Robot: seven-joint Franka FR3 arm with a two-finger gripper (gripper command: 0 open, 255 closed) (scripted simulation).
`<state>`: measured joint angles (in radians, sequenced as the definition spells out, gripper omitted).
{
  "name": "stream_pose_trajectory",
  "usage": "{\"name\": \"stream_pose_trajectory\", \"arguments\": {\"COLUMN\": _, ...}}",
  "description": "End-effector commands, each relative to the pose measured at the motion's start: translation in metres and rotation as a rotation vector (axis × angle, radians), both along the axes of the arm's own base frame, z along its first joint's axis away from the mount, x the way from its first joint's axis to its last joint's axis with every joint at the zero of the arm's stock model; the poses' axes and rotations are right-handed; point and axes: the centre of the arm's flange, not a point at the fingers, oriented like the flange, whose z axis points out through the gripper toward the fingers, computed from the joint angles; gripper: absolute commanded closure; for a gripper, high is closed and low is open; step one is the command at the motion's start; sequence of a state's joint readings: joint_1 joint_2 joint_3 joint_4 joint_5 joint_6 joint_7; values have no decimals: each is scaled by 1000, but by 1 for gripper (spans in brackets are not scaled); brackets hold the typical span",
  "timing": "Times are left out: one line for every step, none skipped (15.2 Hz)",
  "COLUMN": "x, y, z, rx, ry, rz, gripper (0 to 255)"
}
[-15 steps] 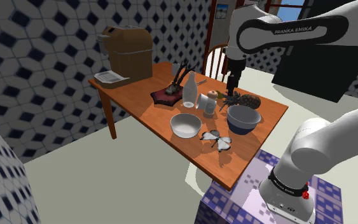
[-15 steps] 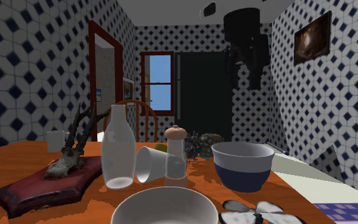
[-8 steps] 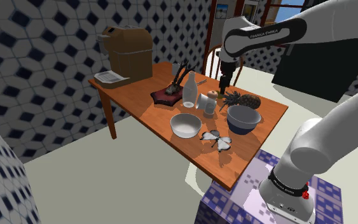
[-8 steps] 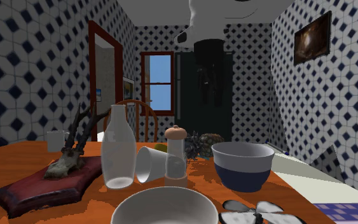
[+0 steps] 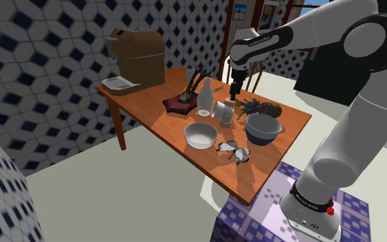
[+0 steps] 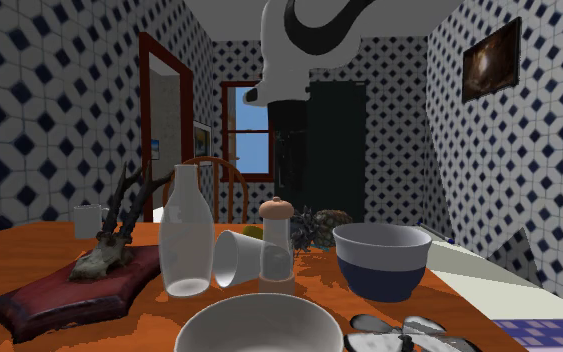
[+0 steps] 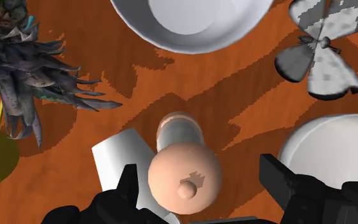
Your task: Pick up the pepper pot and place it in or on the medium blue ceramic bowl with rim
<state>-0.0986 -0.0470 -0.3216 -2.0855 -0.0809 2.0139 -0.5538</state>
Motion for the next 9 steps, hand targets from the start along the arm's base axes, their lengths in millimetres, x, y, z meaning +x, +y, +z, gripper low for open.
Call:
{"name": "stream_pose_trajectory", "arguments": {"x": 8, "y": -6, "z": -12, "rx": 4, "ry": -3, "rz": 2, "gripper": 0}}
{"name": "stream_pose_trajectory", "arguments": {"x": 8, "y": -6, "z": -17, "rx": 4, "ry": -3, "rz": 2, "gripper": 0}}
{"name": "stream_pose_trajectory", "arguments": {"x": 8, "y": -6, "z": -22, "rx": 4, "ry": -3, "rz": 2, "gripper": 0}}
{"name": "stream_pose_trajectory", "arguments": {"x": 7, "y": -7, "z": -28, "rx": 4, "ry": -3, "rz": 2, "gripper": 0}}
{"name": "stream_pose_trajectory", "arguments": {"x": 7, "y": -7, "z": -33, "rx": 4, "ry": -3, "rz": 2, "gripper": 0}}
{"name": "stream_pose_trajectory", "arguments": {"x": 7, "y": -7, "z": -38, "rx": 4, "ry": -3, "rz": 2, "gripper": 0}}
{"name": "stream_pose_trajectory", "arguments": {"x": 7, "y": -7, "z": -43, "rx": 4, "ry": -3, "rz": 2, "gripper": 0}}
{"name": "stream_pose_trajectory", "arguments": {"x": 6, "y": -7, "z": -47, "rx": 4, "ry": -3, "rz": 2, "gripper": 0}}
{"name": "stream_pose_trajectory", "arguments": {"x": 6, "y": -7, "z": -47, "rx": 4, "ry": -3, "rz": 2, "gripper": 0}}
